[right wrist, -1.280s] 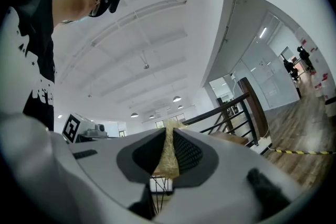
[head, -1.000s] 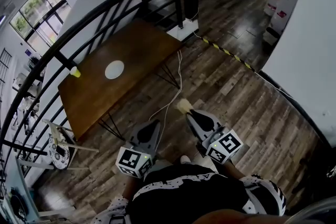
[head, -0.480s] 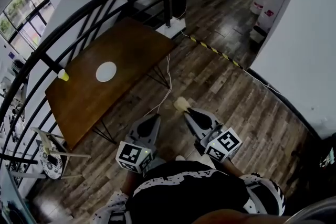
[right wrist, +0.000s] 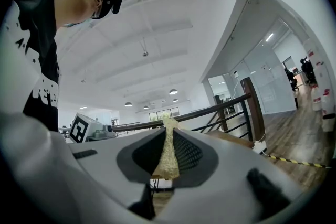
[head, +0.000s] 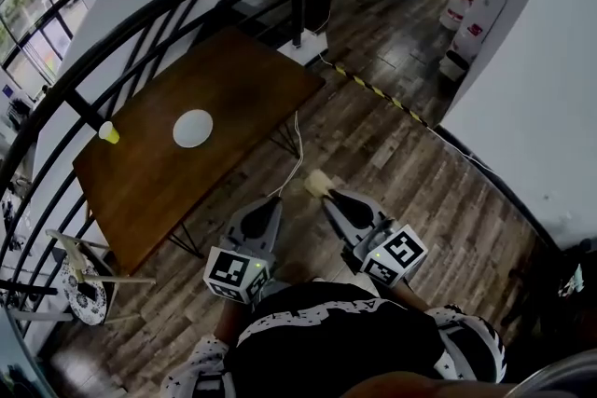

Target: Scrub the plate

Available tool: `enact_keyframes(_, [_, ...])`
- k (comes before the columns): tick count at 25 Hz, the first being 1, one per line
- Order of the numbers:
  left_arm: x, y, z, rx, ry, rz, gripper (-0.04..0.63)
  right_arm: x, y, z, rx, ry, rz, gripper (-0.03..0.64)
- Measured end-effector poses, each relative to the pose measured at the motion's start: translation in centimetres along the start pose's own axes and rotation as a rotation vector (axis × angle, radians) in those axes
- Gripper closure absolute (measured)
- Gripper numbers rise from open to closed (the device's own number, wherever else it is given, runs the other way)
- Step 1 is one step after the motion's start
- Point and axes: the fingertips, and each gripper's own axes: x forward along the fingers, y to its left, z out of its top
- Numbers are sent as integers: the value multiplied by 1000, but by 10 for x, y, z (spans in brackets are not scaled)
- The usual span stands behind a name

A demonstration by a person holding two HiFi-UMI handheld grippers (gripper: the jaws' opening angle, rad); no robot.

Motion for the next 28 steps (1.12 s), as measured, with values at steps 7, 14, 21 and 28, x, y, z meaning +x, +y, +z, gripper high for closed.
enact_keyframes(7, [-5,25,5,-5,-8,-6,581,26,6,-4,-29,28,3,568])
enact_keyframes(14, [-18,48,2,-3,-7,10,581,50,19,-8,-16,36,10,568])
enact_keyframes(21, [-36,74,7,-4,-17,35,580,78,36,-12,-20,43,37,568])
enact_keyframes(28, [-52,95,8,-5,-25,27,581,101,54,-17,-22,47,41,568])
